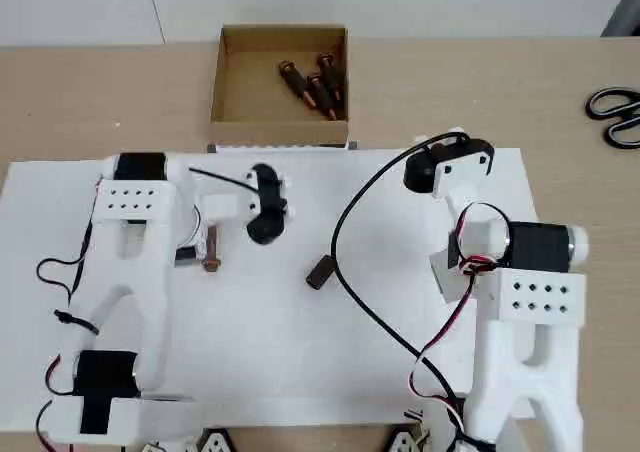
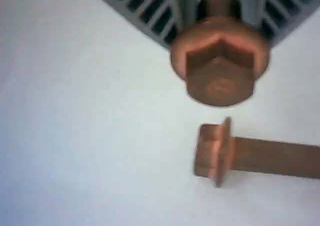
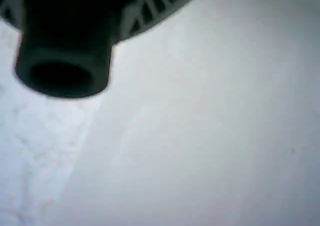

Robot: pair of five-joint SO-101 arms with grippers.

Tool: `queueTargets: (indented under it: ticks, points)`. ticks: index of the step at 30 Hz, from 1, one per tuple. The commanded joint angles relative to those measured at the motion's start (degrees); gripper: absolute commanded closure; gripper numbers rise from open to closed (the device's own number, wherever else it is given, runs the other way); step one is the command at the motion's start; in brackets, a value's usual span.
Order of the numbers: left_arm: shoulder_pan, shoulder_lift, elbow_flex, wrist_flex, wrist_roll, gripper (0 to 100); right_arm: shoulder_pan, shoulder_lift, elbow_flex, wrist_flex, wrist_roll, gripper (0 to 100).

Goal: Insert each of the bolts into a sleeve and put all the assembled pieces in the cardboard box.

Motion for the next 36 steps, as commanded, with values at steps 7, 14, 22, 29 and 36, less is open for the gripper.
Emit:
queueTargets:
  ticks: [7, 14, 22, 29, 36]
  points:
    - [1.7, -4.7, -17.8, 8.7, 16.0, 100, -0.9, -3.3, -3.1, 0.9, -7.3, 99.5]
    - [8.1, -19.1, -17.1, 8.4, 33.8, 100, -3.4, -14.6, -3.0, 0.8, -7.2, 99.5]
    - [11.0, -33.9, -2.2, -10.5, 51.9, 100, -3.7, -26.0, 5.7, -2.4, -14.8, 99.6]
    - [11.4, -53.2, 25.9, -34.5, 75.3, 100, -3.8, -34.5, 15.6, -14.2, -21.4, 99.6]
    - [15.4, -75.9, 50.7, -48.4, 88.4, 100, -12.1, -39.6, 24.9, -21.7, -22.3, 99.6]
